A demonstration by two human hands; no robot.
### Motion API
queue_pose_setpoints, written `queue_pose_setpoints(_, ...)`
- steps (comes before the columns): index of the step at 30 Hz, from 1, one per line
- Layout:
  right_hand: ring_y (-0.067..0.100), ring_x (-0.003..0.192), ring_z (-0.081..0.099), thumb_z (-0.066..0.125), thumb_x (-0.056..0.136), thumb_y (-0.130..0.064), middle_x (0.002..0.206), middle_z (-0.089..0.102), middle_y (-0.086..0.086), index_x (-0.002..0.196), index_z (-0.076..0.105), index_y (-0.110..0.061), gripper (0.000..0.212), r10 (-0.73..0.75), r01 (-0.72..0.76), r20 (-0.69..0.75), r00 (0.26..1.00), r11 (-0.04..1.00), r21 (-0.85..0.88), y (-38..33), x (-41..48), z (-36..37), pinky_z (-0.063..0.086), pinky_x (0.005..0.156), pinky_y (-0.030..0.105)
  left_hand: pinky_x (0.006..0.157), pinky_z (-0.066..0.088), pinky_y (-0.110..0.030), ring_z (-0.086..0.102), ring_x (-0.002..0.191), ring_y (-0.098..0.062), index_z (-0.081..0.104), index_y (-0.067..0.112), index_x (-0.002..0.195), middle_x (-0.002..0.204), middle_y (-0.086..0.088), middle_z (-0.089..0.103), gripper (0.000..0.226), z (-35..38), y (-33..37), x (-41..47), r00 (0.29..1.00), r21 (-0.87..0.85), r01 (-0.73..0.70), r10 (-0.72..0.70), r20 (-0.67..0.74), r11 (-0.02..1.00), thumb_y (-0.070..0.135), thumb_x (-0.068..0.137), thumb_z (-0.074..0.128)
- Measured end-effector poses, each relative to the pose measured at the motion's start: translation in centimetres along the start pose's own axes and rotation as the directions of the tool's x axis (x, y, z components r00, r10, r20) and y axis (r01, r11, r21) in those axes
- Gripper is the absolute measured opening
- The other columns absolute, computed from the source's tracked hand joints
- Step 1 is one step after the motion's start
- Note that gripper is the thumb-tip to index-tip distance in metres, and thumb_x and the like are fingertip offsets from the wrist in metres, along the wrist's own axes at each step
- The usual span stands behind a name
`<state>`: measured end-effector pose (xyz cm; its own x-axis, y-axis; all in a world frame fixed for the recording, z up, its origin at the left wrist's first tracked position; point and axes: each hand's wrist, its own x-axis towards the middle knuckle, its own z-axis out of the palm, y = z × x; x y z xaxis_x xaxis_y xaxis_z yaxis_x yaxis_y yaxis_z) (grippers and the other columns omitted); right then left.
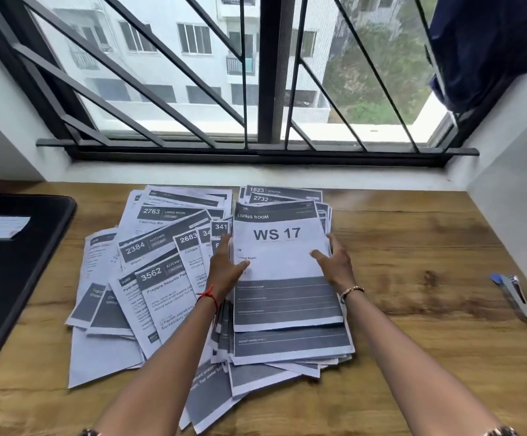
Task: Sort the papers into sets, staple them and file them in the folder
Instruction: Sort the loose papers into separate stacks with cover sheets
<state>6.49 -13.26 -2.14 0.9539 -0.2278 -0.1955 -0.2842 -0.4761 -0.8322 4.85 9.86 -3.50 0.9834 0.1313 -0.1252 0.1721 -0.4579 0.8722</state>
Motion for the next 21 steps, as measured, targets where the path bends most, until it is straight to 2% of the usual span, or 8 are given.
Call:
queue_pose_setpoints(4, 0.026, 0.13, 0.037, 0.063, 0.083, -0.021, 0.139, 0.044, 0.011, 0.136, 0.037, -0.01, 0.06, 0.002, -0.001, 0.043, 0.999, 1.0, -0.014, -1.0, 1.5, 0.8, 0.034, 0.099, 0.032, 0.104, 0.023, -0.02, 0.027, 0.139, -0.02, 0.018, 0.01, 0.148, 0.153, -0.007, 0.026, 0.082, 0.0, -0.2, 1.2, 0.999, -0.007, 0.019, -0.019, 0.047, 1.0, 0.004, 0.082, 0.066)
queue_pose_setpoints(9, 0.029, 0.127, 0.043, 0.062, 0.076, -0.032, 0.138, 0.047, 0.009, 0.136, 0.039, -0.011, 0.068, 0.014, -0.015, 0.038, 0.999, 1.0, 0.023, -1.6, 2.5, 1.2, 0.038, 0.104, 0.04, 0.108, 0.02, -0.021, 0.022, 0.142, -0.019, 0.011, 0.013, 0.15, 0.155, -0.003, 0.019, 0.085, -0.4, 0.1, 2.6, 0.997, 0.009, -0.018, 0.017, 0.075, 1.0, 0.003, 0.083, 0.064)
queue_pose_setpoints(11, 0.028, 0.132, 0.038, 0.063, 0.079, -0.028, 0.144, 0.04, 0.009, 0.139, 0.035, -0.009, 0.069, 0.026, -0.028, 0.063, 0.998, 0.999, 0.035, -1.7, 2.9, 1.4, 0.033, 0.109, 0.041, 0.115, 0.014, -0.029, 0.015, 0.144, -0.018, 0.006, 0.013, 0.15, 0.157, -0.002, 0.011, 0.085, -0.3, -0.1, 3.1, 0.996, 0.086, -0.048, 0.041, 0.075, 0.995, 0.009, 0.087, 0.062)
queue_pose_setpoints(13, 0.022, 0.14, 0.025, 0.061, 0.086, -0.024, 0.152, 0.025, 0.006, 0.145, 0.026, -0.008, 0.071, 0.018, -0.013, 0.117, 0.993, 0.999, -0.042, -1.6, 3.0, 1.9, 0.022, 0.114, 0.033, 0.117, 0.002, -0.037, 0.004, 0.145, -0.017, 0.001, 0.011, 0.149, 0.158, -0.002, -0.001, 0.08, -0.1, -0.7, 3.3, 0.994, 0.266, -0.075, 0.052, 0.095, 0.961, 0.022, 0.092, 0.055)
queue_pose_setpoints(15, 0.019, 0.143, 0.015, 0.059, 0.088, -0.026, 0.155, 0.016, 0.007, 0.146, 0.02, -0.006, 0.073, -0.019, 0.037, 0.13, 0.991, 0.99, -0.137, -1.3, 3.2, 2.6, 0.014, 0.115, 0.03, 0.116, -0.005, -0.036, -0.005, 0.145, -0.017, -0.003, 0.012, 0.149, 0.157, -0.003, -0.009, 0.076, 0.3, -1.3, 3.2, 0.993, 0.413, -0.089, 0.051, 0.103, 0.906, 0.035, 0.096, 0.046)
queue_pose_setpoints(16, 0.019, 0.143, 0.014, 0.059, 0.088, -0.026, 0.155, 0.016, 0.007, 0.146, 0.02, -0.005, 0.073, -0.039, 0.059, 0.123, 0.992, 0.985, -0.165, -1.2, 3.1, 2.8, 0.013, 0.115, 0.029, 0.115, -0.005, -0.036, -0.006, 0.145, -0.017, -0.002, 0.012, 0.149, 0.157, -0.004, -0.009, 0.077, 0.4, -1.5, 3.0, 0.994, 0.422, -0.094, 0.062, 0.087, 0.902, 0.038, 0.095, 0.046)
queue_pose_setpoints(18, 0.02, 0.142, 0.018, 0.059, 0.087, -0.022, 0.153, 0.021, 0.008, 0.145, 0.023, -0.004, 0.071, -0.066, 0.077, 0.071, 0.995, 0.984, -0.16, -1.1, 3.0, 3.3, 0.015, 0.114, 0.027, 0.116, 0.001, -0.035, 0.001, 0.145, -0.019, 0.004, 0.012, 0.15, 0.158, -0.005, 0.0, 0.079, 0.7, -1.6, 2.8, 0.994, 0.313, -0.105, 0.101, 0.028, 0.944, 0.034, 0.092, 0.054)
queue_pose_setpoints(21, 0.022, 0.128, 0.043, 0.06, 0.084, -0.011, 0.14, 0.045, 0.012, 0.135, 0.042, -0.002, 0.055, -0.086, 0.084, -0.074, 0.994, 0.996, -0.033, -1.5, 2.8, 3.1, 0.033, 0.106, 0.028, 0.116, 0.014, -0.03, 0.017, 0.143, -0.022, 0.015, 0.01, 0.148, 0.155, -0.008, 0.018, 0.082, 0.1, -1.9, 2.7, 0.989, 0.128, -0.108, 0.119, -0.085, 0.986, 0.019, 0.085, 0.067)
